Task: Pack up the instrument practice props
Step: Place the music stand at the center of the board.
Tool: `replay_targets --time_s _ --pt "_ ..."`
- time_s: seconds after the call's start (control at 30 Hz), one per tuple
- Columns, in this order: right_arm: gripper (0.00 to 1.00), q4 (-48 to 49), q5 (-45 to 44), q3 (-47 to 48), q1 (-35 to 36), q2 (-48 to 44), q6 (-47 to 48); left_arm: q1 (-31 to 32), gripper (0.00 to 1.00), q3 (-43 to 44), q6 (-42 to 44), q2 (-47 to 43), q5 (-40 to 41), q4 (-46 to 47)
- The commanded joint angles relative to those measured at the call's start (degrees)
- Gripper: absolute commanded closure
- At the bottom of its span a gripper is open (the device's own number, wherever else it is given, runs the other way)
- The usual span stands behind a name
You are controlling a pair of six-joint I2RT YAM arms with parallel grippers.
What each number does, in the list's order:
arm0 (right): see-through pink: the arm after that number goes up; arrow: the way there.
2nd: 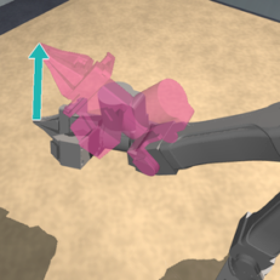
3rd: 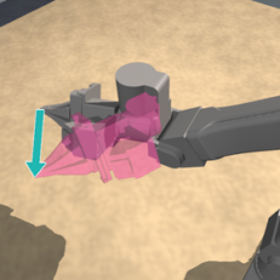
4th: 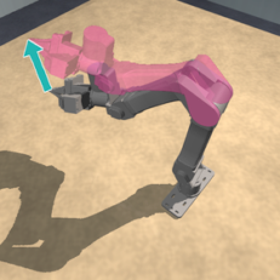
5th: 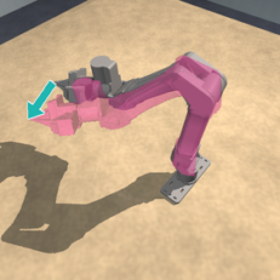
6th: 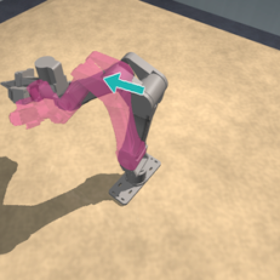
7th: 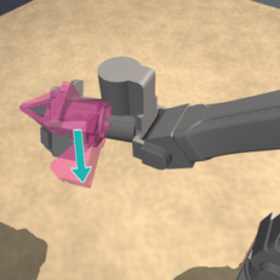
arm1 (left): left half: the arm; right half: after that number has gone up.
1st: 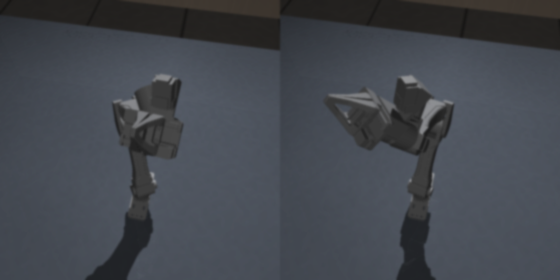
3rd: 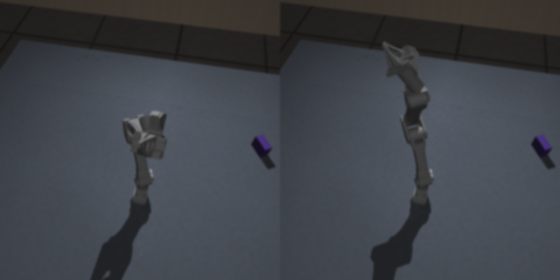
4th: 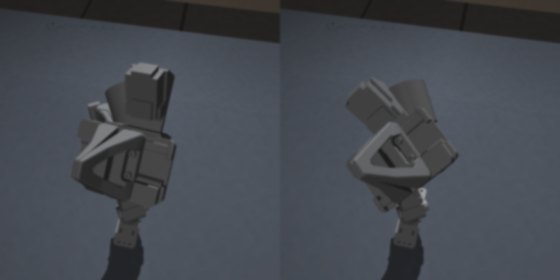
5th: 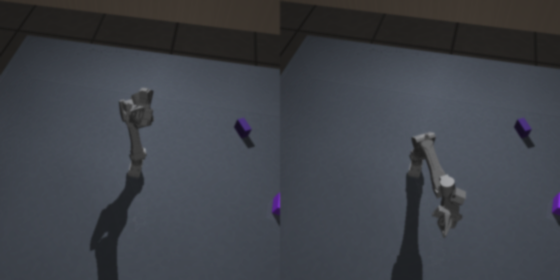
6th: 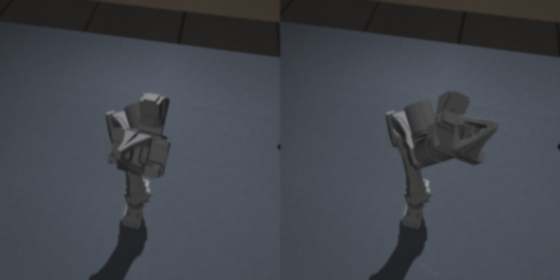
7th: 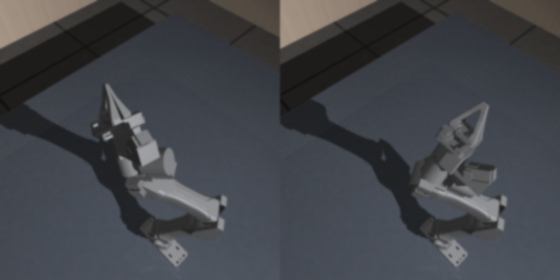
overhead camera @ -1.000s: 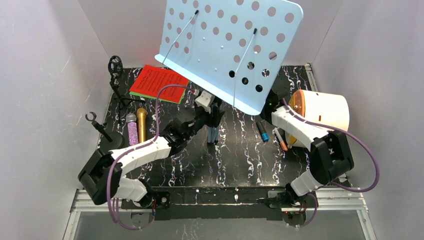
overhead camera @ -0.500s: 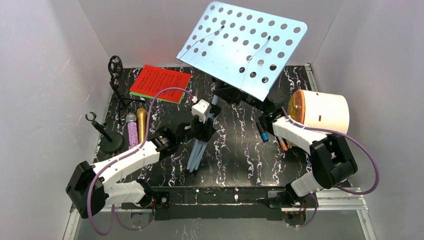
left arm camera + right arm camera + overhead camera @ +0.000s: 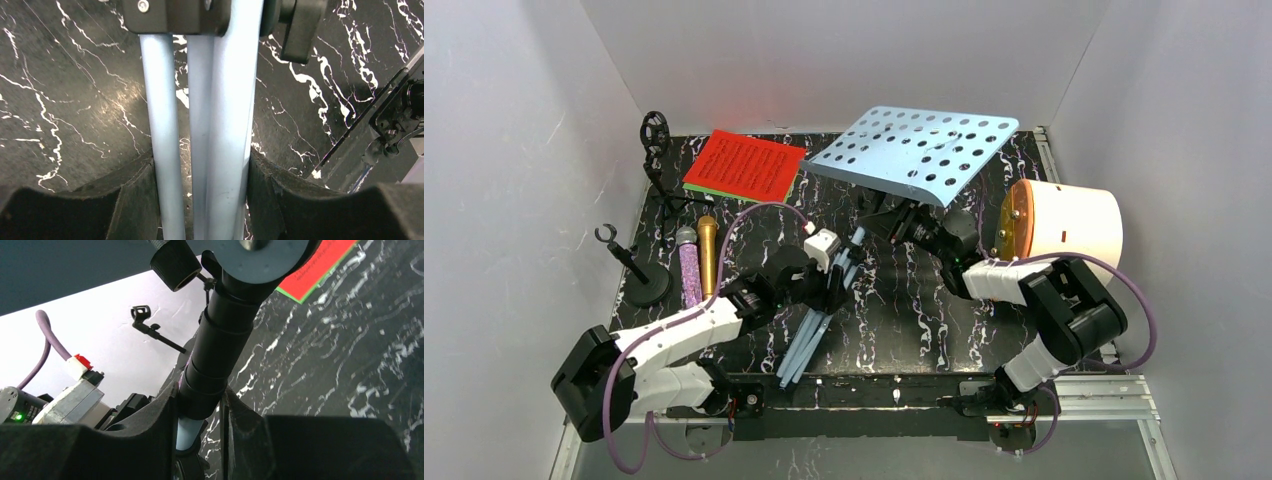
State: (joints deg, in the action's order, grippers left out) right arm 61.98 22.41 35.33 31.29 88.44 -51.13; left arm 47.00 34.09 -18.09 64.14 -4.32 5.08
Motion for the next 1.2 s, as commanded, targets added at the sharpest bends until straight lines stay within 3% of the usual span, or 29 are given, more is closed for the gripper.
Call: replay_targets --time_s 0.0,0.4,0.77,0.87,1.0,1.17 --pt "0.99 12.3 -6.6 -3.2 -0.9 2.1 4.5 0.1 1.00 1.3 -0.6 -2.8 0.0 14.0" --pt "0.99 13.0 -10.9 -1.6 -1.9 15.4 5.0 -0.4 1.00 3.5 3.2 6.6 10.7 12.8" --pt "0.99 15.2 -11.5 2.3 -5.2 25.6 1.5 -6.6 1.00 8.6 6.3 15.7 5.9 10.8" --pt "0.88 16.1 -11.4 2.6 -5.9 27.5 0.2 -8.1 1.00 11.1 8.8 18.6 4.6 8.8" --pt "0.65 17.0 -11.4 1.9 -6.2 28.3 -1.7 -9.2 1.00 13.1 11.4 21.0 4.4 6.4" --pt "0.48 16.3 -11.3 0.3 -6.2 27.6 -4.6 -9.4 1.00 13.5 13.2 21.8 5.4 5.0"
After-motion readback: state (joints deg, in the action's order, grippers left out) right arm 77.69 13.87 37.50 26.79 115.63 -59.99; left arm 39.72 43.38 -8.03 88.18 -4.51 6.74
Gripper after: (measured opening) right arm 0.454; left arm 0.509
